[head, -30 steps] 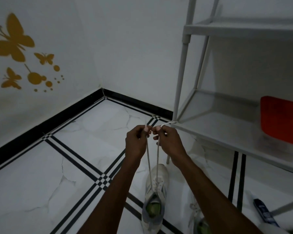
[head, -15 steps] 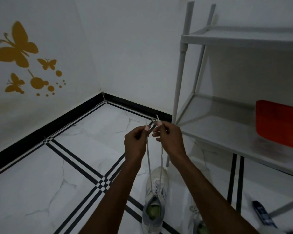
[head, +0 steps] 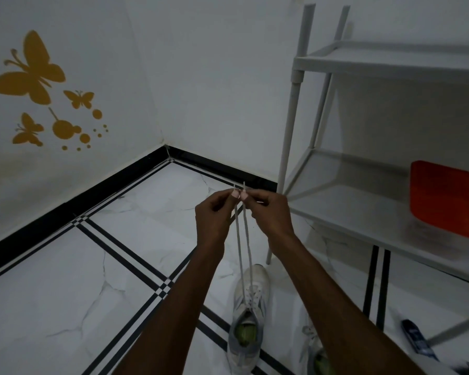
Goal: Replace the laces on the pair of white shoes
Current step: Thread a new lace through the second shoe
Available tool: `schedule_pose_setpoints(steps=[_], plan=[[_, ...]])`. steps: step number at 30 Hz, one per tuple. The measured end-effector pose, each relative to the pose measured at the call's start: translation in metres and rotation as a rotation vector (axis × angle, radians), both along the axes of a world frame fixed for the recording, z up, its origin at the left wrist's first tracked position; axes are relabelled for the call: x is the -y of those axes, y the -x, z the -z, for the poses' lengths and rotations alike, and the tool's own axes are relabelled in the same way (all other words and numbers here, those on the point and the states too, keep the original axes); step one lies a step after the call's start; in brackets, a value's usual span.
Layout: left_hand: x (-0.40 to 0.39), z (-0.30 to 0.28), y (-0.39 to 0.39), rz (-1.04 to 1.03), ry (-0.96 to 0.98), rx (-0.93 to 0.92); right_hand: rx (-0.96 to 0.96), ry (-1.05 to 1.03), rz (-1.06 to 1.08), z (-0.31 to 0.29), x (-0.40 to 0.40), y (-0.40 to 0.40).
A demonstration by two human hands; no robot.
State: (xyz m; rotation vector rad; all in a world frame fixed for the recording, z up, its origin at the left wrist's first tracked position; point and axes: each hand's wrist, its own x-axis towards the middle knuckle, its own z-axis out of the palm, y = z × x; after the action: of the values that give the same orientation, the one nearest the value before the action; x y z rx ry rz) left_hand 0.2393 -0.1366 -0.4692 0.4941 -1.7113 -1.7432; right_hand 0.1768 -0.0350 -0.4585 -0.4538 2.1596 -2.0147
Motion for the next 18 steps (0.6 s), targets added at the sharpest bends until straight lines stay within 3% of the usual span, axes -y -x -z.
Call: schedule_pose_setpoints(steps=[5, 18], plan=[[-0.002, -0.009, -0.001, 0.045, -0.043, -0.033, -0.061, -0.049, -0.031, -0.011, -0.003, 0.004], [-0.006, -0.013, 0.0, 0.073, -0.039, -0.02, 0.055, -0.01, -0.031, -0.012, -0.01, 0.009]])
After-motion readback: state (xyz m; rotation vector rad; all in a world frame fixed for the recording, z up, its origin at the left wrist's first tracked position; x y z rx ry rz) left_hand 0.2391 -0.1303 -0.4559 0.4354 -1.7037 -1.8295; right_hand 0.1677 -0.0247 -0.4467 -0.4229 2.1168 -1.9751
